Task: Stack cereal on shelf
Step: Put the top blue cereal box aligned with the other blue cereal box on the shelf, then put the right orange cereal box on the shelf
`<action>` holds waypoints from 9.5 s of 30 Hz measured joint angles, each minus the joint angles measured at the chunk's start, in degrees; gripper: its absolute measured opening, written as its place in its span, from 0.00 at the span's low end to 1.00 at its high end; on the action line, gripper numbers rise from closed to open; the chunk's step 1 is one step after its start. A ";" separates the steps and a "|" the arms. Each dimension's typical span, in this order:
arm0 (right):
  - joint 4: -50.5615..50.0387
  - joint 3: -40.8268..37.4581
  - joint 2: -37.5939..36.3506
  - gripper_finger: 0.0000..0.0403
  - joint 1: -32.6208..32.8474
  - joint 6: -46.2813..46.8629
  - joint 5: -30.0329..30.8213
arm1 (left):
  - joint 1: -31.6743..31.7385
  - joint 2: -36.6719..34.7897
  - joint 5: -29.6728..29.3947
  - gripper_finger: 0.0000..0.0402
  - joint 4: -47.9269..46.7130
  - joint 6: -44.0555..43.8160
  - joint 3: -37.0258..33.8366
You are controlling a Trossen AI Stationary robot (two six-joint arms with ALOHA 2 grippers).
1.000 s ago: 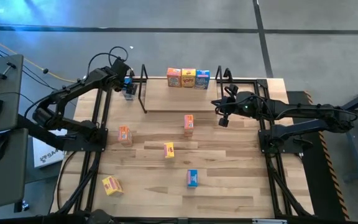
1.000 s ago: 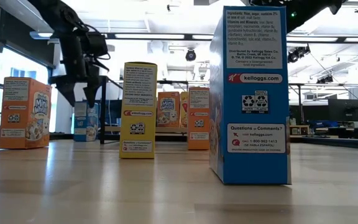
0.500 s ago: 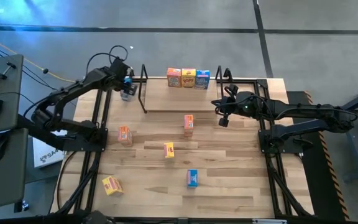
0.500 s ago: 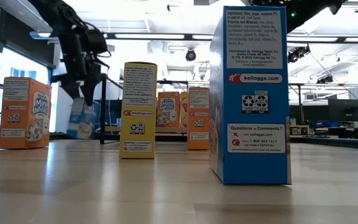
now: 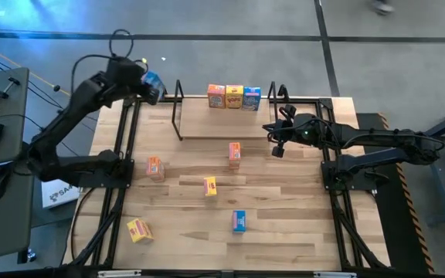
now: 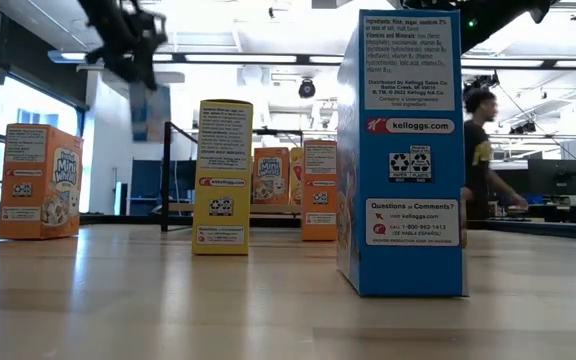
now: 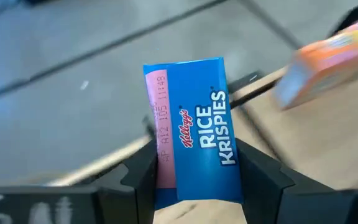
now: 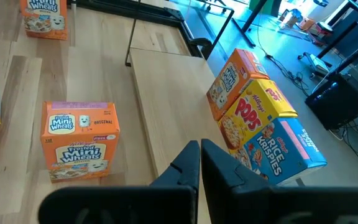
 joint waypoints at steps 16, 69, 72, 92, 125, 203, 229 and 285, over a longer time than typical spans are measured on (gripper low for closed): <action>-0.23 0.00 -0.02 0.00 1.37 1.51 -0.06 | -22.53 6.62 12.57 0.39 3.60 4.49 7.96; 2.99 0.02 0.20 0.00 11.21 6.05 1.52 | -49.09 19.62 4.30 0.40 39.60 0.47 -24.94; 3.02 0.00 0.20 0.00 11.21 6.21 1.53 | -49.21 18.69 4.87 0.41 39.17 0.31 -25.06; 5.01 0.02 0.20 0.00 11.21 6.24 1.53 | -49.17 18.25 4.89 0.43 37.34 -5.03 -24.78; 10.61 11.88 20.44 0.66 11.25 13.24 -6.75 | -49.84 -14.01 5.72 0.37 51.57 -1.77 -38.76; -36.27 45.25 38.73 0.34 -16.30 -8.26 -19.86 | -46.74 -25.29 1.50 0.30 59.97 -0.47 -55.58; -26.71 33.90 36.89 0.41 -24.15 -12.19 -18.95 | -46.74 -25.29 1.48 0.30 60.12 -3.54 -55.58; -39.21 38.18 31.57 0.06 -17.45 1.75 -3.31 | -46.75 -22.28 1.59 0.22 60.53 -6.04 -55.56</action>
